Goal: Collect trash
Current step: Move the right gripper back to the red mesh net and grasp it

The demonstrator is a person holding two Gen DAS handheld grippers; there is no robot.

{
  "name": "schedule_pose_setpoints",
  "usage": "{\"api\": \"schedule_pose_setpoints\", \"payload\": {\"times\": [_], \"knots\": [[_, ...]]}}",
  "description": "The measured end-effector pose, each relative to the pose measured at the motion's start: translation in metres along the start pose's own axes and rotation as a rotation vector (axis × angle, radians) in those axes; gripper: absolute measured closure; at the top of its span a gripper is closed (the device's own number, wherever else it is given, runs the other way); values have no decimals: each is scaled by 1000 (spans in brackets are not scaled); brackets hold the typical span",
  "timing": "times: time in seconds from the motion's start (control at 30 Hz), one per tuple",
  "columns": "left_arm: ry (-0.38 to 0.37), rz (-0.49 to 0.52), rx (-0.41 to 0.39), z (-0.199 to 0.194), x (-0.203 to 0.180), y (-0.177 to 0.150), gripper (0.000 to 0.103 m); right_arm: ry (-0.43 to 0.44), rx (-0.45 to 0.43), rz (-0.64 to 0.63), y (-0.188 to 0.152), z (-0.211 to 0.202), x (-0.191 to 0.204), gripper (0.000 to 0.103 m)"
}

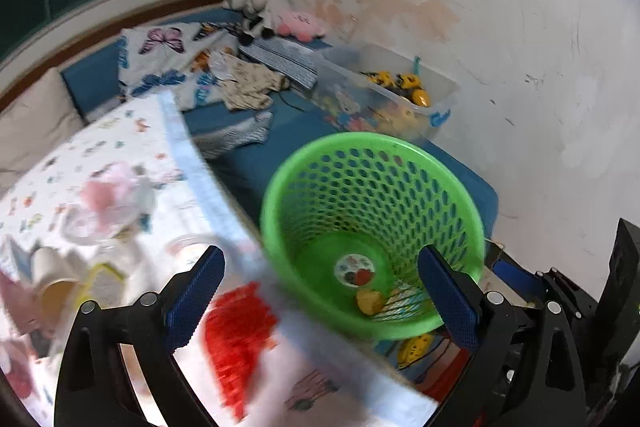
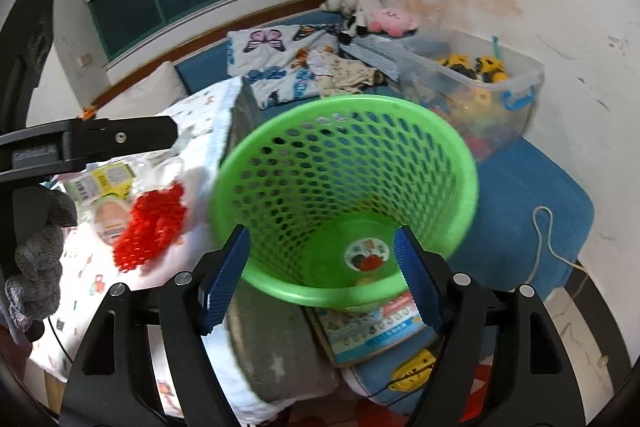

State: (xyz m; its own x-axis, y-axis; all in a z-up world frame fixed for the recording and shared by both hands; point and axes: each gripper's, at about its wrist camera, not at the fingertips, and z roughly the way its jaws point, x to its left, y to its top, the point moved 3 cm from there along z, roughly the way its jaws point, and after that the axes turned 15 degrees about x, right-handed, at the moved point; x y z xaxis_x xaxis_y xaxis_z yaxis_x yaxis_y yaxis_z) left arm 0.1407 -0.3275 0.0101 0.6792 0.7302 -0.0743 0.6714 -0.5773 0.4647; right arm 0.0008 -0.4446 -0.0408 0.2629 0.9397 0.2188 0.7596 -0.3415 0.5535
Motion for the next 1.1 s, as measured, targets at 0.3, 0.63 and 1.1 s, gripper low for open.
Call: {"api": "schedule_pose_setpoints", "payload": {"times": [0.3, 0.63, 1.1], "knots": [[80, -121, -65, -44, 58, -37, 9, 69, 12, -89, 8, 9, 48, 24], [180, -272, -107, -74, 122, -77, 9, 155, 62, -180, 17, 37, 107, 24], [238, -377, -103, -81, 168, -124, 9, 177, 141, -186, 31, 87, 146, 24]]}}
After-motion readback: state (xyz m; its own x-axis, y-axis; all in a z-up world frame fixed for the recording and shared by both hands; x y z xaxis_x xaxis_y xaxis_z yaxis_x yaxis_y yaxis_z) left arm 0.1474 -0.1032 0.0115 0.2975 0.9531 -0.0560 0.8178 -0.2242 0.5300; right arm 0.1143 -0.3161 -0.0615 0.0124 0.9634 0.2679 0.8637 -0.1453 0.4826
